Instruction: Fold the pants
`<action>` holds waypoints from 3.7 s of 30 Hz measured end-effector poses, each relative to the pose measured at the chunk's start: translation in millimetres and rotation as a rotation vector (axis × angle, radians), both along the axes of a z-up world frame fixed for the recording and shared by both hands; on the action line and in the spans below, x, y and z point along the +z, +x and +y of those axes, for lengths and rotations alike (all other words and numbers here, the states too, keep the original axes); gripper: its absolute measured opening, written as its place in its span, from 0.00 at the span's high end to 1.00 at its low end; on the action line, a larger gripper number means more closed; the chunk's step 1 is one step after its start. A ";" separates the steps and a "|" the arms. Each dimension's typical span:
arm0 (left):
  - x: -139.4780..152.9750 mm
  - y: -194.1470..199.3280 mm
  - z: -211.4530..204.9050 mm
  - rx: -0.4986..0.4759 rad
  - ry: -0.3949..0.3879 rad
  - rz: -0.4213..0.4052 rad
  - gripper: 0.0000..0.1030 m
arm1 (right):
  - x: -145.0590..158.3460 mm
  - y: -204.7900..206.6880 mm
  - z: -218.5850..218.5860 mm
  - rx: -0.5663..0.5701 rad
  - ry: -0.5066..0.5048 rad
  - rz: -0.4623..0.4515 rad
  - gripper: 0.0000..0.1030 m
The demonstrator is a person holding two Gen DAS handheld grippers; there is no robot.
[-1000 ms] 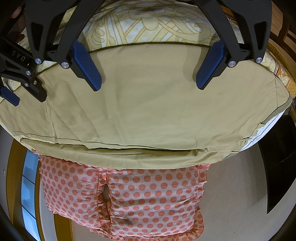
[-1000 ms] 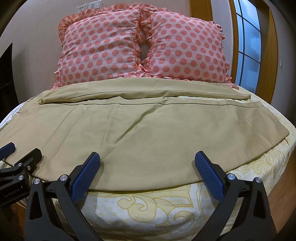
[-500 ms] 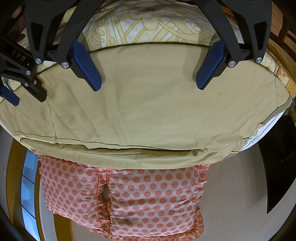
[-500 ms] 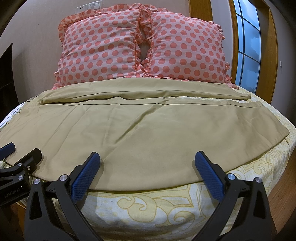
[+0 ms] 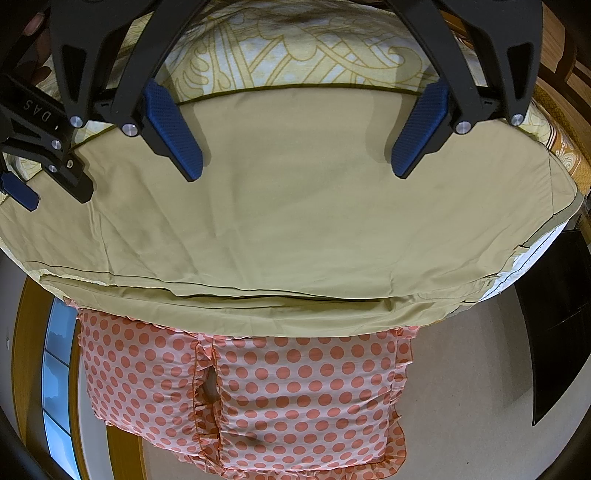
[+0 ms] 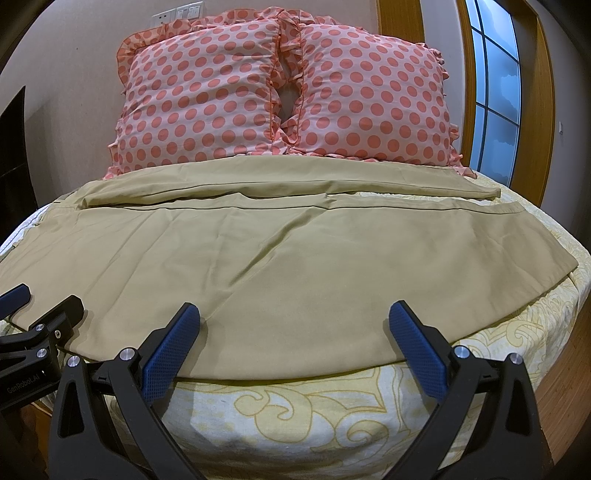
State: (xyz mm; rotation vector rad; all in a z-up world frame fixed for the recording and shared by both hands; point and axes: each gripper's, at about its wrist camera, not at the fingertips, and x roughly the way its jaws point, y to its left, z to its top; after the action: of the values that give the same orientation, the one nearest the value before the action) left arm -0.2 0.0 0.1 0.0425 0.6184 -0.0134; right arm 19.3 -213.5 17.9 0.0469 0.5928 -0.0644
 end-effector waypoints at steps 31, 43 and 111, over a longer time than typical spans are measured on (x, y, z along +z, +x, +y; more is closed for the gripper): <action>96.1 52.1 18.3 0.080 -0.003 -0.140 0.02 | 101.6 172.9 -185.4 -0.333 0.096 0.083 0.01; 87.1 136.1 20.4 0.111 -0.022 -0.084 0.02 | 28.1 395.0 -311.3 -0.712 0.210 0.368 0.29; 38.8 340.3 100.6 0.232 -0.422 0.373 0.66 | 32.8 61.3 -344.4 -0.303 0.934 -0.296 0.97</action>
State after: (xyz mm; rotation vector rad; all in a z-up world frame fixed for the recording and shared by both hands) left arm 340.0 100.5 38.9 -0.4491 0.9790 0.0747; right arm 80.6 -557.8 50.7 1.0372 0.2728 -0.0675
